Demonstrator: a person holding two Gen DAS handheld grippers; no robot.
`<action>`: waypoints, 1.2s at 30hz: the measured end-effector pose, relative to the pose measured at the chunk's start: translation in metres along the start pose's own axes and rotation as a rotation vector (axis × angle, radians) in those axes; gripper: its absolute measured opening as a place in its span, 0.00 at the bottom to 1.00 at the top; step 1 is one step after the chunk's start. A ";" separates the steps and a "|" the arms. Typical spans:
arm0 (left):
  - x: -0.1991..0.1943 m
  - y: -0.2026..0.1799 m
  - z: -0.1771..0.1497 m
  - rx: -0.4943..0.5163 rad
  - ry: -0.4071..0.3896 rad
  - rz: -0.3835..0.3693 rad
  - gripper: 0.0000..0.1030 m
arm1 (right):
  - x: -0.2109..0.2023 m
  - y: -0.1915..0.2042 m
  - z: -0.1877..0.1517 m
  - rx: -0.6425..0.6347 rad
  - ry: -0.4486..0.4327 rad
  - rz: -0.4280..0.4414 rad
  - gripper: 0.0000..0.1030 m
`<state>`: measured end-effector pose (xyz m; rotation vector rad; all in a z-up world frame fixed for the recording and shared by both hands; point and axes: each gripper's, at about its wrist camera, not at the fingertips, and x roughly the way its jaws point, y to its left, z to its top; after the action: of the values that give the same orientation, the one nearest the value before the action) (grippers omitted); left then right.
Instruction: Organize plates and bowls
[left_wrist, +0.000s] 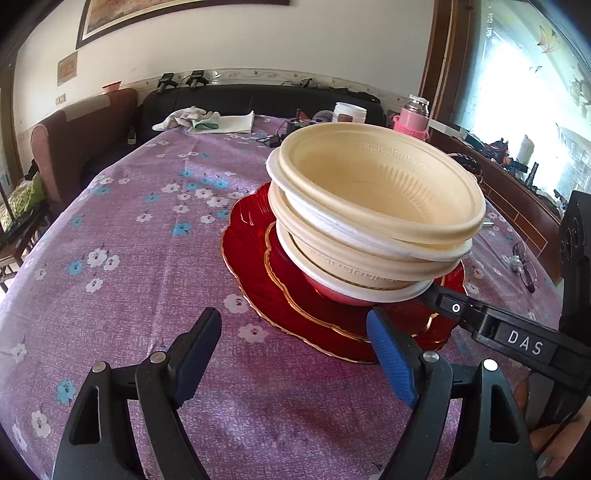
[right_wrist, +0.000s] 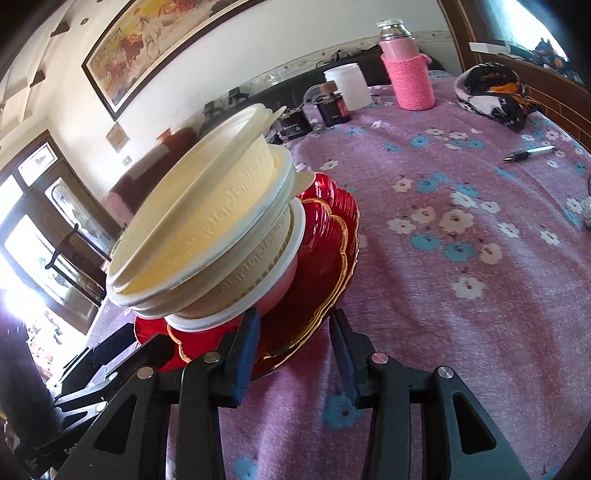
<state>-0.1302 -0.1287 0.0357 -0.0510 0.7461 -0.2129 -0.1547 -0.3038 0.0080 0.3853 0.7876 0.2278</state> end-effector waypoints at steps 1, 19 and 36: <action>0.000 0.001 0.000 -0.004 0.000 0.000 0.78 | 0.003 0.004 0.001 -0.009 0.004 0.002 0.42; -0.016 0.014 -0.011 -0.018 -0.055 -0.022 0.84 | -0.040 -0.010 -0.022 -0.023 -0.125 -0.026 0.55; -0.047 0.017 -0.011 0.002 -0.254 -0.005 1.00 | -0.045 -0.002 -0.026 -0.079 -0.151 -0.003 0.66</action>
<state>-0.1685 -0.1016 0.0570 -0.0769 0.4926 -0.2074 -0.2044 -0.3148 0.0197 0.3224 0.6288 0.2235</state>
